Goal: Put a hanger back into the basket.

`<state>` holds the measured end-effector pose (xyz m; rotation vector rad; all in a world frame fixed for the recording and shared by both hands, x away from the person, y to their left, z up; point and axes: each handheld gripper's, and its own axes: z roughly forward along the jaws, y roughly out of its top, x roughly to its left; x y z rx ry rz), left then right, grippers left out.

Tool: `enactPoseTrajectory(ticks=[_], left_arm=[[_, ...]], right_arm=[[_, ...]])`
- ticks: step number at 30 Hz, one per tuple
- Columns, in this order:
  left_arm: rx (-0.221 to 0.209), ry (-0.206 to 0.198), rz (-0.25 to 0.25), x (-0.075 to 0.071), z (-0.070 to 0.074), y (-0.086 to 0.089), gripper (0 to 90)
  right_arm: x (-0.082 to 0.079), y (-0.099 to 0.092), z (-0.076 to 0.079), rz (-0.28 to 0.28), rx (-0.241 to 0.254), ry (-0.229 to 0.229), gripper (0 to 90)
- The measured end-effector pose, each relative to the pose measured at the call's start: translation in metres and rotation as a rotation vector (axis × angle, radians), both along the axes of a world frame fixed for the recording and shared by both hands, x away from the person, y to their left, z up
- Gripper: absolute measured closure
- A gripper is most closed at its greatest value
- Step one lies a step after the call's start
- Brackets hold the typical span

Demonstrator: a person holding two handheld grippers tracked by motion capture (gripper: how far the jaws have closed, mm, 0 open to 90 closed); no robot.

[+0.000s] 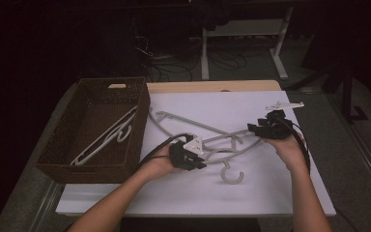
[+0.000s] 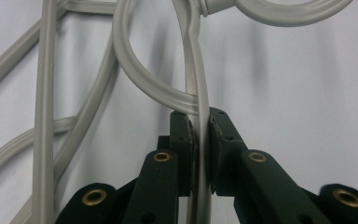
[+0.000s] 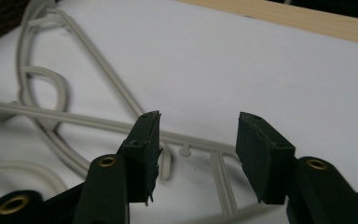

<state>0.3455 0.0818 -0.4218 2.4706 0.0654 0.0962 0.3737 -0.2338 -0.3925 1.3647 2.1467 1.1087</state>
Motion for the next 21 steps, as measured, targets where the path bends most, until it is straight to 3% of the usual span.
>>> enactPoseTrajectory(ticks=[8,10,16,21], left_arm=[[-0.009,0.032,0.117,0.007,0.012,0.013,82.2],[-0.011,0.036,0.142,0.010,0.014,0.017,82.2],[-0.036,0.040,0.208,0.016,0.029,0.026,82.2],[-0.046,0.030,0.245,0.020,0.044,0.029,82.2]], right_arm=[[-0.021,-0.011,0.014,0.023,0.035,-0.025,38.1],[-0.026,-0.014,0.013,0.025,0.022,-0.026,36.0],[-0.046,-0.016,-0.006,0.051,0.003,-0.005,24.0],[-0.058,-0.010,-0.020,0.070,-0.009,-0.020,13.7]])
